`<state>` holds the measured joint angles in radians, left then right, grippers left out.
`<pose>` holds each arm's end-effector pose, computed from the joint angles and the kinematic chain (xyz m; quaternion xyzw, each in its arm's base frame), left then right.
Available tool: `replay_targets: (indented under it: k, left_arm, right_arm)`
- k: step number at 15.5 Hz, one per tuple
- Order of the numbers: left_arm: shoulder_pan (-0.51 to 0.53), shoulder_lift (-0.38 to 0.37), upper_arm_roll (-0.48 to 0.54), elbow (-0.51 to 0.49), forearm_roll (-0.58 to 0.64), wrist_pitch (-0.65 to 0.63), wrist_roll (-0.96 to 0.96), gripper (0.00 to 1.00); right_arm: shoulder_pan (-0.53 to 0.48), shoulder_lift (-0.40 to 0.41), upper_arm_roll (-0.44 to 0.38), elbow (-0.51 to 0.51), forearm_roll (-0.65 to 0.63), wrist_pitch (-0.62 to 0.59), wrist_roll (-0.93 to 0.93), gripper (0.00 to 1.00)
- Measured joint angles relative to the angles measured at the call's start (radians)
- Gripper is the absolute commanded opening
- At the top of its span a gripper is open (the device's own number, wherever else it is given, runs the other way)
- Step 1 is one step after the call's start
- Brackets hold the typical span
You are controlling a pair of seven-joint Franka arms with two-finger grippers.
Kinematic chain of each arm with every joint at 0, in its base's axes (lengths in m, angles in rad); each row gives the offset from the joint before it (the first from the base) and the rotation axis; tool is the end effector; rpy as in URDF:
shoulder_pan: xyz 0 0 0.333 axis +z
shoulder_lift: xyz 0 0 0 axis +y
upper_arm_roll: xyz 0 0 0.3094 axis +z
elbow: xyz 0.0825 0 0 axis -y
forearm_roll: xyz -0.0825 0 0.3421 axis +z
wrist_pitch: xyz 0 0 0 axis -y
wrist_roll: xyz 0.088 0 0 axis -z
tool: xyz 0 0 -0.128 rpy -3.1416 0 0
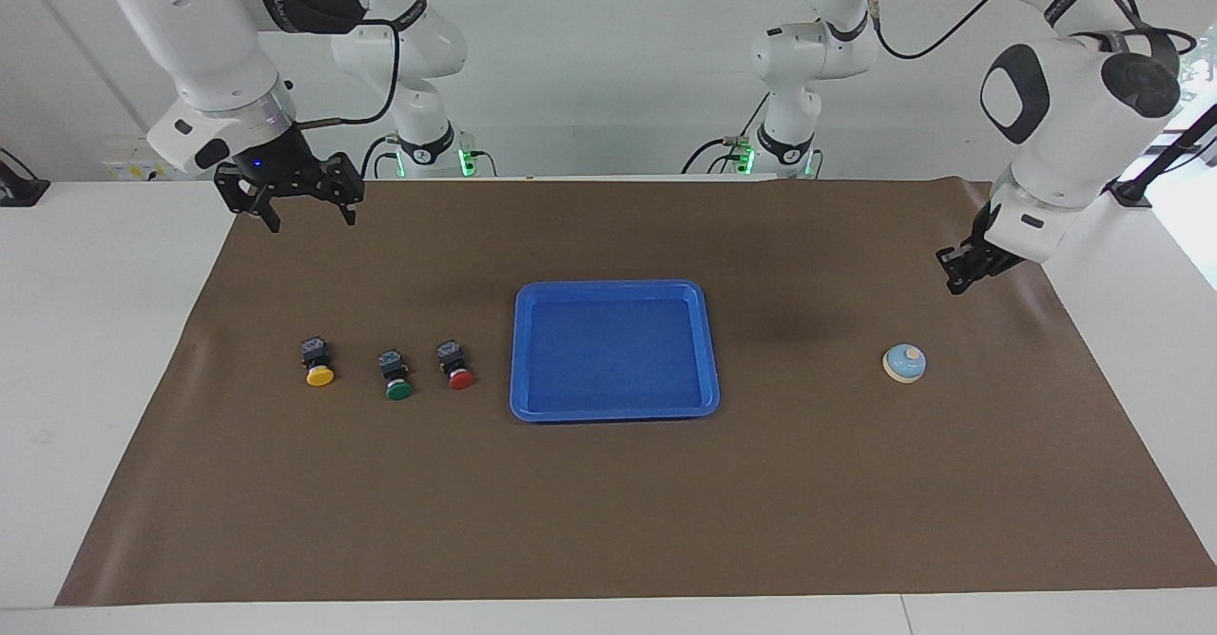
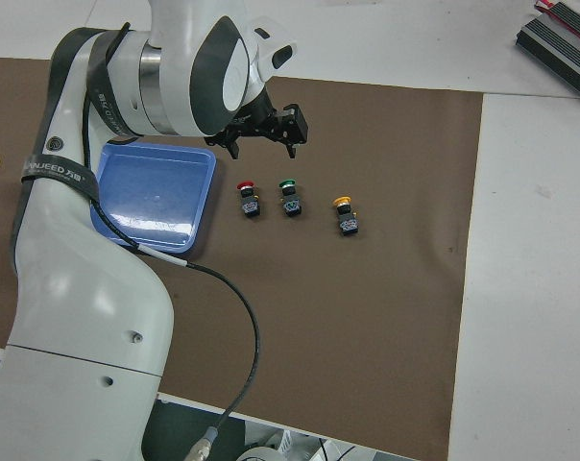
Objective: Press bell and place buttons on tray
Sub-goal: 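Move the left gripper toward the silver bell, then press down on the silver bell with the left gripper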
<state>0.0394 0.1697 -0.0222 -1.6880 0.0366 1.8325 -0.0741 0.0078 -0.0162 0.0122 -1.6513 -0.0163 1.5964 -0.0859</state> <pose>0.5696 0.0142 0.4762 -0.9990 -0.0408 0.0121 0.0161 0.5071 0.0081 0.5727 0.9984 0.0533 -0.0196 0.0076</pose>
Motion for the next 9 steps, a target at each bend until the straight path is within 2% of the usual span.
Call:
replay_targets:
  k: [4,9]
  left_arm:
    - [0.007,0.086,0.000,-0.018,-0.001,0.104,0.000,0.00]
    - [0.008,0.099,-0.001,-0.128,-0.001,0.238,0.000,0.00]
  right_arm:
    - [0.000,0.000,0.000,0.000,0.000,0.000,0.000,1.00]
    - [0.000,0.000,0.000,0.000,0.000,0.000,0.000,1.00]
